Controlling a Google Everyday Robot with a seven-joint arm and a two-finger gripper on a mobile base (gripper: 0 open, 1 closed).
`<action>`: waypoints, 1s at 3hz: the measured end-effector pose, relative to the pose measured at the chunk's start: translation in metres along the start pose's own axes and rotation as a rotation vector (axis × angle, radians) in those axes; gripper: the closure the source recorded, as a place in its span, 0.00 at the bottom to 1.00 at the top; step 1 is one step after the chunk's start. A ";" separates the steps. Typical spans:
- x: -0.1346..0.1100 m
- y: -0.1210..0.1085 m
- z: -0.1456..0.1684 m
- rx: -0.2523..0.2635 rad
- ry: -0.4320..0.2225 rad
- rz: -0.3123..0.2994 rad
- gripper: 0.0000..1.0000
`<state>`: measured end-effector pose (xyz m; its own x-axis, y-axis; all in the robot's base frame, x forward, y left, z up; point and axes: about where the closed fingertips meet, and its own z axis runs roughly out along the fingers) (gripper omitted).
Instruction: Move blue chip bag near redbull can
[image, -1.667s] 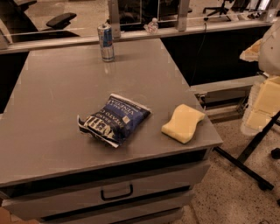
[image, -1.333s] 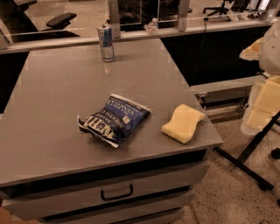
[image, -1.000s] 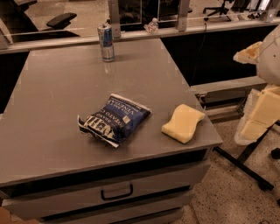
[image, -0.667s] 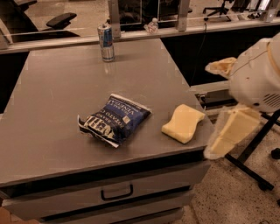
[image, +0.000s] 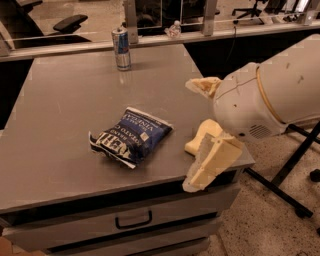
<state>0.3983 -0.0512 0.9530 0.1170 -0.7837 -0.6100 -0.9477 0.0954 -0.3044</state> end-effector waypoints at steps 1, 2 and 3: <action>-0.001 0.002 0.007 0.011 0.006 0.005 0.00; -0.005 0.000 0.033 0.036 -0.019 0.007 0.00; -0.009 -0.005 0.065 0.066 -0.053 0.008 0.00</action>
Offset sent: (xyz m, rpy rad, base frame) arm 0.0280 0.0560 -0.0540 0.0799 -0.0617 -0.0429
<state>0.4216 -0.0047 0.9133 0.1266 -0.7494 -0.6499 -0.9273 0.1433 -0.3458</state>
